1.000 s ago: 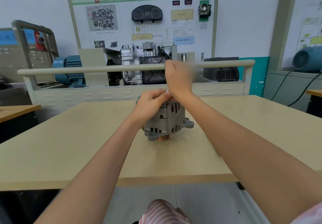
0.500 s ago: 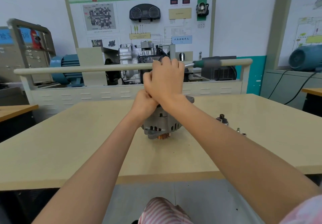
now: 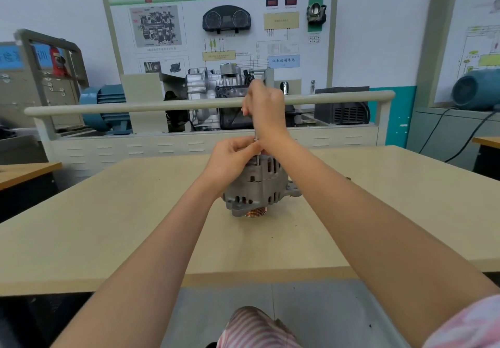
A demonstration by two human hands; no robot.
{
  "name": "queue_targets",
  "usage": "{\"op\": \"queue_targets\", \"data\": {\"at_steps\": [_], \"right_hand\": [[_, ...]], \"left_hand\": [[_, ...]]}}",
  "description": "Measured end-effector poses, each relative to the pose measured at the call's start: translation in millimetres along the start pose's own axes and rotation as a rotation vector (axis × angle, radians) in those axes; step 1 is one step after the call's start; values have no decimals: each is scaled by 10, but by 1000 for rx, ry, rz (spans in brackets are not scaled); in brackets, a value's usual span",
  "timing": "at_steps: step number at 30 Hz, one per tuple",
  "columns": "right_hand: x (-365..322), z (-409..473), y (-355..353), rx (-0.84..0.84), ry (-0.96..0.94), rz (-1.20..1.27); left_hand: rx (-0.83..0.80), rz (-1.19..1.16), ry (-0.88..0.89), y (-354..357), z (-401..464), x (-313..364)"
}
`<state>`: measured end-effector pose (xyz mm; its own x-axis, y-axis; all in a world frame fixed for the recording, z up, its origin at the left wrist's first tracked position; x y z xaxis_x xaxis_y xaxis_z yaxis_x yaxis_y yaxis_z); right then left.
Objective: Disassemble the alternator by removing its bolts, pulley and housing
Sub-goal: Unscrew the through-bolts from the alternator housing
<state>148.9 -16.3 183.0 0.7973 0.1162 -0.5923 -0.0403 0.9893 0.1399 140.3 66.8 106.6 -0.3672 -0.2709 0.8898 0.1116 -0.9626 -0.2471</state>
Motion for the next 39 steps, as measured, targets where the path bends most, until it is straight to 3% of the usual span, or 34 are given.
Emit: {"op": "queue_targets", "data": {"at_steps": [2,4,6,9,14,17,19,22,24,26,30,35,37,39], "right_hand": [[-145,-110,59,-57,-302,-580],[-181,-202,150,-64,-420,-1149],[-165,-225,188,-83,-397,-1265],[-219,-163,114,-31,-356,-875],[-1,23,6,-69,6,-36],[75,82,25,-65,131,206],[38,67,43,-55,70,95],[-148,-102,101,-94,-315,-611],[-174,-235,153,-73,-444,-1121],[-181,-252,174,-62,-451,-1241],[-252,-136,179,-79,-398,-728],[-33,40,89,-59,-36,20],[8,49,77,-32,31,101],[-53,-8,61,-11,-62,-7]], "left_hand": [[47,34,-24,-43,20,-22],[100,67,-52,-89,30,-38],[119,77,-57,-92,28,-40],[109,71,-34,-67,7,-20],[-17,12,-2,33,-14,16],[-17,27,-13,20,4,-5],[-24,19,-19,13,4,-15],[49,34,-25,-54,21,-37],[98,63,-37,-88,27,-44],[110,84,-35,-82,14,-26],[104,77,-24,-66,2,-24],[-2,-2,17,27,-13,16],[-8,-17,16,27,-14,25],[10,7,18,4,-14,19]]}}
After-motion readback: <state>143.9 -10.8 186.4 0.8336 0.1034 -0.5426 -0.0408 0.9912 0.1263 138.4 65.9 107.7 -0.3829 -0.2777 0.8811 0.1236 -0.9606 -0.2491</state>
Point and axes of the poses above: each hand's wrist, its own z-axis towards the middle knuckle, its own y-axis out of the palm, x = y × z, the point moved 8 cm from there along z, towards the middle knuckle, and after that the axes turned 8 degrees about -y, right-handed, at the moved point
